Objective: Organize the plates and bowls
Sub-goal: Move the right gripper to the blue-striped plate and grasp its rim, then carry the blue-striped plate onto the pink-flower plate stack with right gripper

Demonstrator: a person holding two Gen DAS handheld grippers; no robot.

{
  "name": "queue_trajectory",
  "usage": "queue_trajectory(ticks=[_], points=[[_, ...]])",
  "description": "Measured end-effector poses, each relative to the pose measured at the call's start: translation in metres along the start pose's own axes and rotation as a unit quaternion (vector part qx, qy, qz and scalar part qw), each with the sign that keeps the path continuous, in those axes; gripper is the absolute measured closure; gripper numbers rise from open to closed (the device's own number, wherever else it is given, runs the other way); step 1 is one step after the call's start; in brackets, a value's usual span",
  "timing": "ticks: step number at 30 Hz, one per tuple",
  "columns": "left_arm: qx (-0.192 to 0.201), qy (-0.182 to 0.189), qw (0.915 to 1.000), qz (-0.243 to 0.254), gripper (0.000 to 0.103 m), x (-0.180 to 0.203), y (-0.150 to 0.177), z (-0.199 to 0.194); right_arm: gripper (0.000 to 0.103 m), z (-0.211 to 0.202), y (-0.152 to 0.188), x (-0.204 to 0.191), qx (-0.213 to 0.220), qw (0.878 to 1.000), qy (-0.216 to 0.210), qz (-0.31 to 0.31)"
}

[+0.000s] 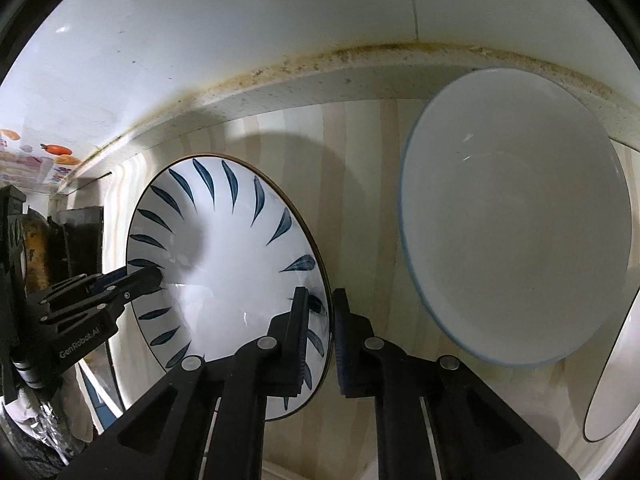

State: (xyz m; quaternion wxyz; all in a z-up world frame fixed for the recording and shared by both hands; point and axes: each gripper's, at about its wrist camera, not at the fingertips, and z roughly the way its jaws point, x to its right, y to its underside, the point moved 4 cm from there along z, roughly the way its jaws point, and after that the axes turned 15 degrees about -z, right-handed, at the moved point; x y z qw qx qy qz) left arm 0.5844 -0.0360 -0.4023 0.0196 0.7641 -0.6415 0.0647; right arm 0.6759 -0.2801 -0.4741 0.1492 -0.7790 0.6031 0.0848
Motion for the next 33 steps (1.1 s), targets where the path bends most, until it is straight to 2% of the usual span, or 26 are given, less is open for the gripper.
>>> queue_trajectory(ticks=[5,10,16,25,33], points=[[0.009,0.0,0.9999,0.004,0.084,0.003,-0.001,-0.026,0.09,-0.018,0.002,-0.005,0.005,1.0,-0.005,-0.007],[0.021,0.003,0.9997,0.012,0.084,0.014,0.011,-0.053,0.09,-0.047,0.011,-0.015,0.018,1.0,-0.015,-0.015],[0.035,0.012,0.9991,0.019,0.084,0.012,0.043,-0.092,0.09,-0.081,0.035,-0.033,0.032,0.999,-0.021,-0.026],[0.056,0.014,0.9976,0.039,0.084,0.015,0.107,-0.114,0.09,-0.11,0.103,-0.052,0.038,0.998,-0.039,-0.025],[0.027,0.012,0.9981,0.054,0.084,0.013,0.164,-0.091,0.09,-0.106,0.177,-0.059,0.023,0.998,-0.051,-0.013]])
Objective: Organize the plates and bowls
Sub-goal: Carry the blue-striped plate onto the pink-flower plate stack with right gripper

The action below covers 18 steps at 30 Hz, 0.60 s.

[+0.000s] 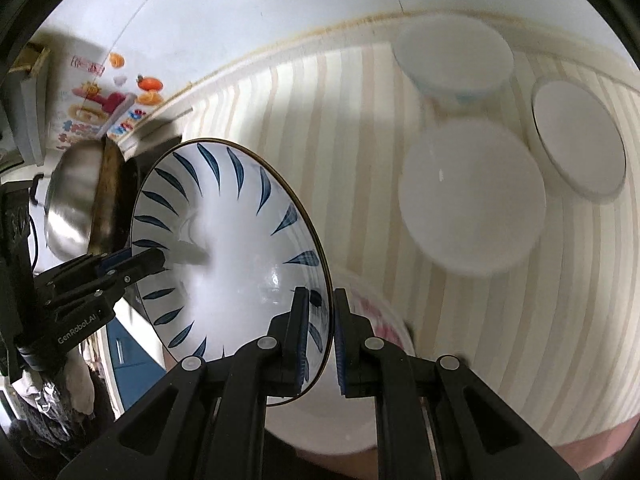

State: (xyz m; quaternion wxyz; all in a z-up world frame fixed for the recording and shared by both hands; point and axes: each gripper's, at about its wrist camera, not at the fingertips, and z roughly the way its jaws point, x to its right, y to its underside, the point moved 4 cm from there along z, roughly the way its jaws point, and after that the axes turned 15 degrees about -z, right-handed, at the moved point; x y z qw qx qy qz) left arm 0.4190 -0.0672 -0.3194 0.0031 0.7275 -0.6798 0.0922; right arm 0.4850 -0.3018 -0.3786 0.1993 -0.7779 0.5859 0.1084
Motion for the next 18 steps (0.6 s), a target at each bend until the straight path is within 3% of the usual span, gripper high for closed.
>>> queue_trajectory(ticks=[8,18], points=[[-0.055,-0.007,0.9985,0.004,0.084,0.005,0.045,0.043,0.09,0.028,0.066,0.011,-0.032,0.999,-0.012,0.033],[-0.065,-0.034,0.9968,0.033,0.084,0.02,0.055,0.075,0.09,0.058,0.095,0.027,-0.058,0.997,0.0,0.052]])
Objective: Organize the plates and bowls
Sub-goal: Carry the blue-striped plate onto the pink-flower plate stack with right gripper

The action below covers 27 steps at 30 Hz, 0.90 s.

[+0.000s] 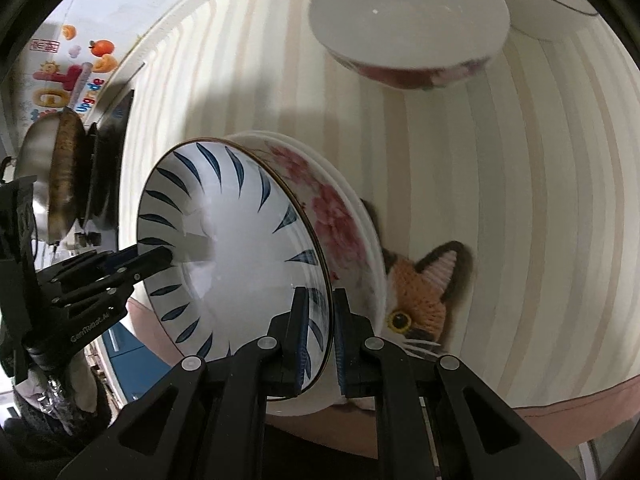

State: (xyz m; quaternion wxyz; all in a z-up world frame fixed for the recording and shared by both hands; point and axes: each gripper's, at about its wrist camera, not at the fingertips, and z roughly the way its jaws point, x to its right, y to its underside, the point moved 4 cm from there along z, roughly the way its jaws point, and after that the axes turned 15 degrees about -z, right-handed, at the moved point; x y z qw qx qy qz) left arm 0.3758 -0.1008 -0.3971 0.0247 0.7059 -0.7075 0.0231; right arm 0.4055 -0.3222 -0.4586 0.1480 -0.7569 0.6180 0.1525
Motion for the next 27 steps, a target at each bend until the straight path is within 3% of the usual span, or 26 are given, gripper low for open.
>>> queue_trajectory(ticks=[8,14,23,27], points=[[-0.002,0.001,1.0,-0.006,0.081,0.006,0.001,0.012,0.089,0.001,0.002,0.007,-0.001,1.0,0.003,0.009],[-0.013,0.011,0.9995,-0.026,0.082,0.003,-0.002,0.013,0.08,0.001,0.001,0.003,-0.001,1.0,0.002,0.016],[0.001,0.0,0.9985,-0.054,0.081,-0.006,-0.003,0.006,0.073,-0.006,0.0,-0.006,0.006,1.0,0.005,0.008],[0.029,-0.012,0.9974,-0.065,0.081,-0.01,0.003,-0.016,0.073,-0.014,0.0,-0.014,0.01,1.0,0.021,-0.009]])
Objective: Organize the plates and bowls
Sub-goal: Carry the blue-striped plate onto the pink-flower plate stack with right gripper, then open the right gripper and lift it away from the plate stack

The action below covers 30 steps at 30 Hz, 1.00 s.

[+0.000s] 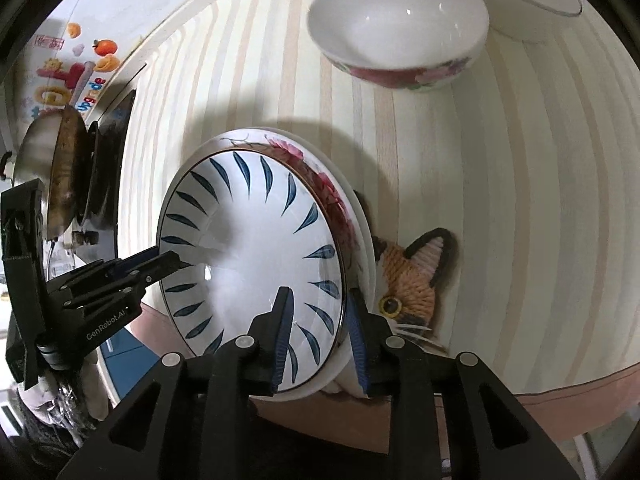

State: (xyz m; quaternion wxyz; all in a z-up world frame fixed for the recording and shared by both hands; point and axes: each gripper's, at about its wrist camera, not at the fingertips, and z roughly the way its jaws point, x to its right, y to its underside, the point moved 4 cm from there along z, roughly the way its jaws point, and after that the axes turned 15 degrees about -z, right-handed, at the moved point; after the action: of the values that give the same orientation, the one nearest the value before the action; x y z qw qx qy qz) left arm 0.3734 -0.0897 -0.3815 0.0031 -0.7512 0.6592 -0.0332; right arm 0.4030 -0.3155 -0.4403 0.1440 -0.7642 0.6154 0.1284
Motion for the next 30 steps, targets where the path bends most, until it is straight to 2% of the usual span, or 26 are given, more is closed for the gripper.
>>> queue_trajectory(ticks=[2,7,12,15,17,19,26,30], points=[[0.02,-0.006,0.9998,-0.005,0.081,0.0,0.008,-0.015,0.073,-0.008,0.001,-0.006,0.006,1.0,0.007,-0.01],[0.058,0.005,0.998,-0.023,0.08,0.001,0.024,-0.059,0.059,-0.039,0.012,-0.025,0.03,0.998,0.04,-0.036],[0.098,0.022,0.9948,-0.015,0.073,0.002,0.046,-0.102,0.036,-0.074,0.035,-0.05,0.058,0.996,0.049,-0.043],[0.117,0.032,0.9926,-0.009,0.059,0.0,0.058,-0.119,0.026,-0.095,0.051,-0.065,0.077,0.994,0.061,-0.047],[0.126,0.037,0.9913,-0.006,0.037,-0.001,0.068,-0.13,0.02,-0.11,0.061,-0.077,0.093,0.992,0.074,-0.051],[0.138,0.04,0.9896,0.001,0.021,-0.001,0.077,-0.14,0.017,-0.123,0.071,-0.088,0.106,0.988,0.095,-0.054],[0.178,0.058,0.9824,0.004,0.011,-0.012,0.11,-0.176,0.011,-0.169,0.106,-0.119,0.161,0.977,0.131,-0.047],[0.192,0.063,0.9793,0.004,0.009,-0.02,0.127,-0.191,0.01,-0.188,0.127,-0.136,0.182,0.972,0.144,-0.046]])
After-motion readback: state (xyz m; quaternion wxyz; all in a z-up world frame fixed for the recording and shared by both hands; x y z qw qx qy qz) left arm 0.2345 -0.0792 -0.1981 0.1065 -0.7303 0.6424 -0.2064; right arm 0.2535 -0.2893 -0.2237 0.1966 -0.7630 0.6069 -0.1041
